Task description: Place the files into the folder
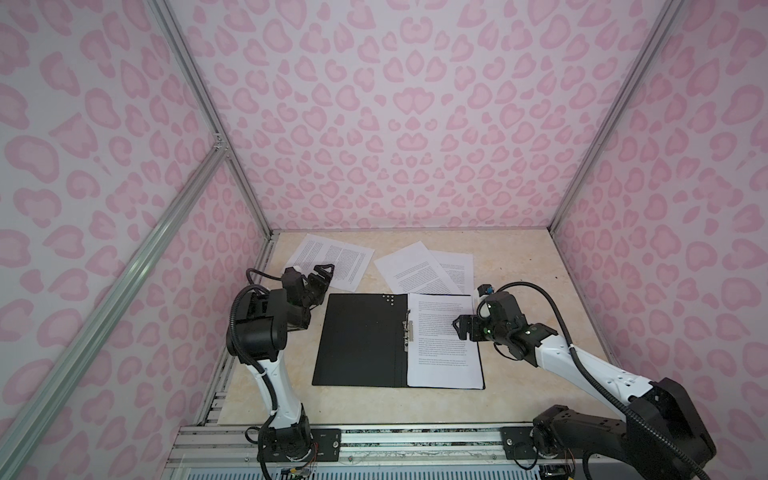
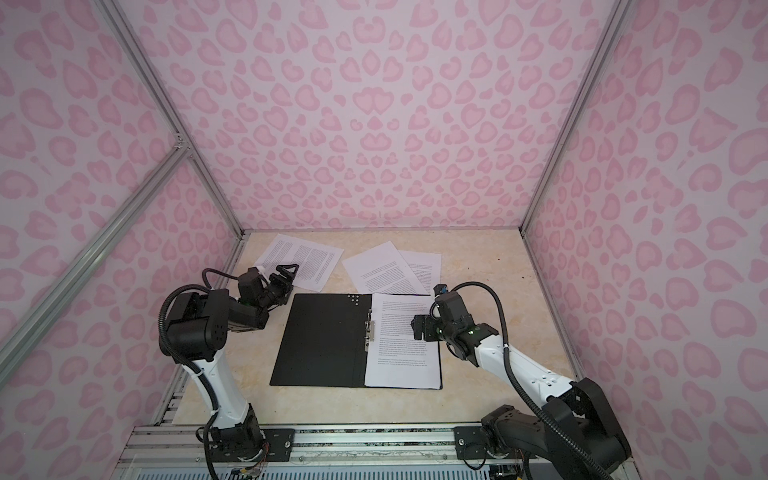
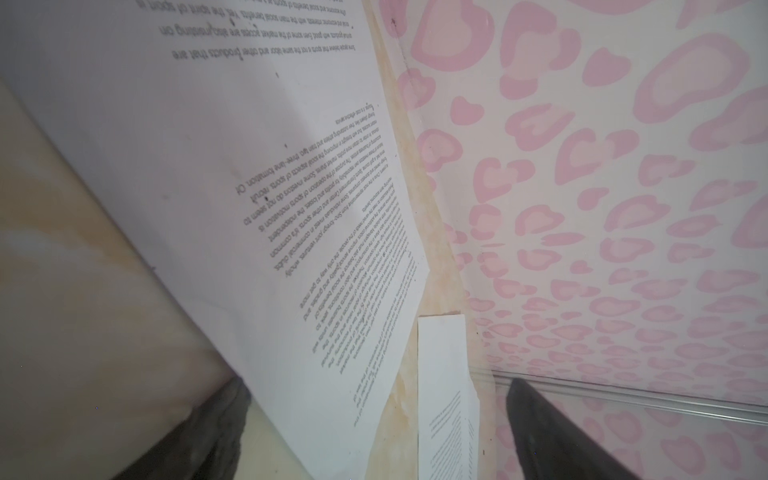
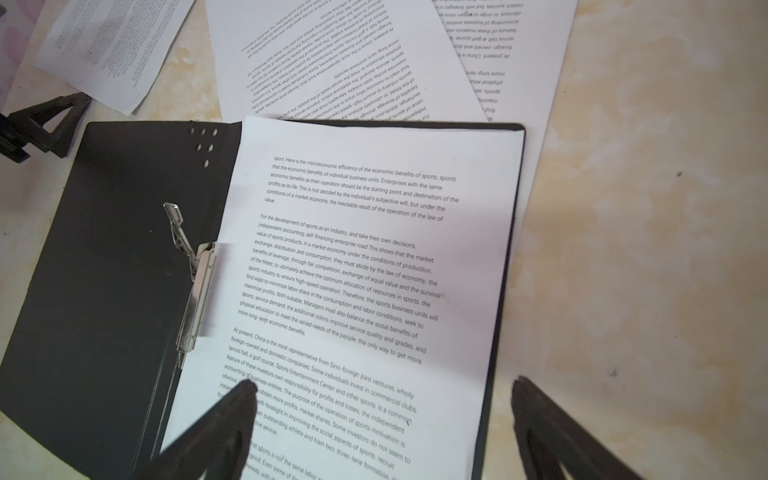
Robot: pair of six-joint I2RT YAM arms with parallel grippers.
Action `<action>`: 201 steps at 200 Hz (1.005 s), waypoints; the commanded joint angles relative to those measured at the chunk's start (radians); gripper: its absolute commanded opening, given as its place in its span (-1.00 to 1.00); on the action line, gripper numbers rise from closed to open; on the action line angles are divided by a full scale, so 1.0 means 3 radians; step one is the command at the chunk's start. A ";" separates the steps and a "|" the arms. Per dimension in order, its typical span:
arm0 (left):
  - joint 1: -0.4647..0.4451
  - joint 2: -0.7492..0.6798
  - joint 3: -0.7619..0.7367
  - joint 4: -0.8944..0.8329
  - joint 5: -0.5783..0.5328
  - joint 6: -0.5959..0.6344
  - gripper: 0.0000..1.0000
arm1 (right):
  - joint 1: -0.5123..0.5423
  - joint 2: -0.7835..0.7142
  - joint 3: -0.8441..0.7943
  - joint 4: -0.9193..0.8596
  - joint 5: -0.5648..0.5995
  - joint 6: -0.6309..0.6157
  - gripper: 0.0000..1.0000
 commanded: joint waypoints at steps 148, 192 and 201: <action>-0.0061 0.0124 0.1157 -0.1241 0.0207 0.0637 0.95 | 0.0002 0.0111 -0.0012 0.0089 0.0009 -0.0028 0.91; -0.0004 0.0364 0.2194 -0.2879 -0.0354 0.1355 0.96 | 0.0000 0.0142 -0.0010 0.0096 0.0082 -0.0027 0.97; 0.0008 0.0426 0.2341 -0.3079 -0.0447 0.1436 0.96 | 0.0002 0.0161 -0.0008 0.0102 0.0086 -0.0023 0.97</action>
